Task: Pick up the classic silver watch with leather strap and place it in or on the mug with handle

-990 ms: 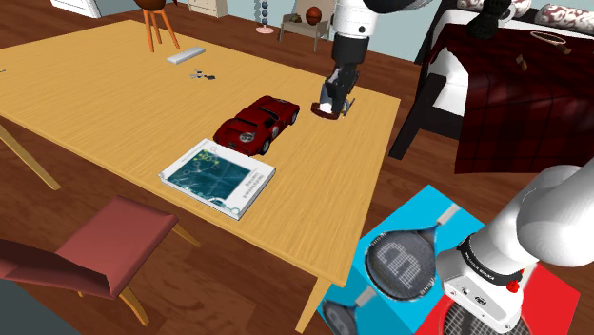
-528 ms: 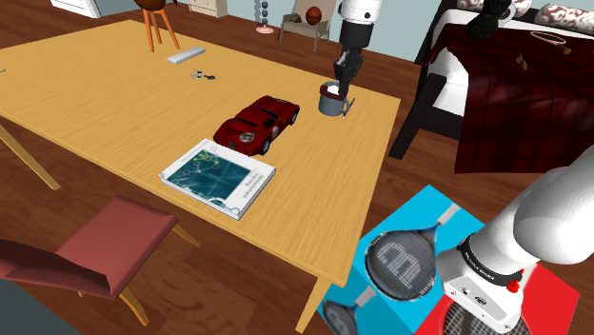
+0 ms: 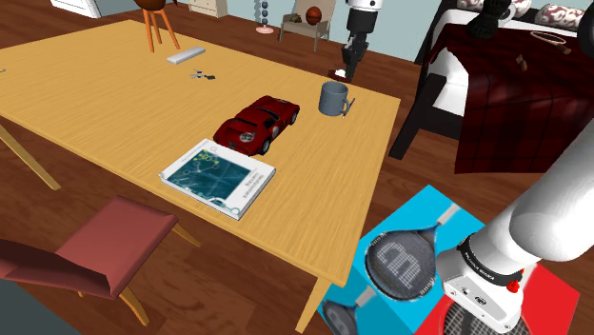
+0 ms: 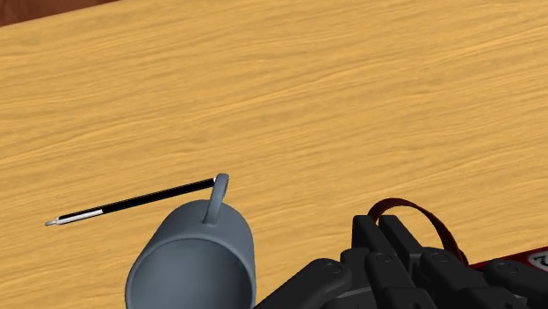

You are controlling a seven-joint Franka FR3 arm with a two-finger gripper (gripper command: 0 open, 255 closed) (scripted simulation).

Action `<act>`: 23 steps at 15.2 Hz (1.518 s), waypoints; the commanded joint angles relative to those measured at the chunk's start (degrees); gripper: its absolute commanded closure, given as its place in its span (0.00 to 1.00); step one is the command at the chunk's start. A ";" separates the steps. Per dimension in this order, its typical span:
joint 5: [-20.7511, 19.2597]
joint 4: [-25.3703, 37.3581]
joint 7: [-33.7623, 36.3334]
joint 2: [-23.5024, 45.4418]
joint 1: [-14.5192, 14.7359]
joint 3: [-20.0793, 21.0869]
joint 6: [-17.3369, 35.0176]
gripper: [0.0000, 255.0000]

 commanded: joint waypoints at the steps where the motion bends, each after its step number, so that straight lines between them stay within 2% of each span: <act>1: -0.10 4.36 -2.33 3.31 -1.37 -1.02 -1.20 1.00; 5: 0.00 15.06 -6.00 10.58 -3.89 -2.46 -4.89 1.00; 8: 0.27 25.50 -8.50 17.31 -5.97 -3.29 -8.75 1.00; 9: 0.29 26.53 -8.69 17.96 -6.17 -3.33 -9.15 1.00; 23: 0.28 13.51 -9.29 16.54 -5.89 -3.32 2.43 1.00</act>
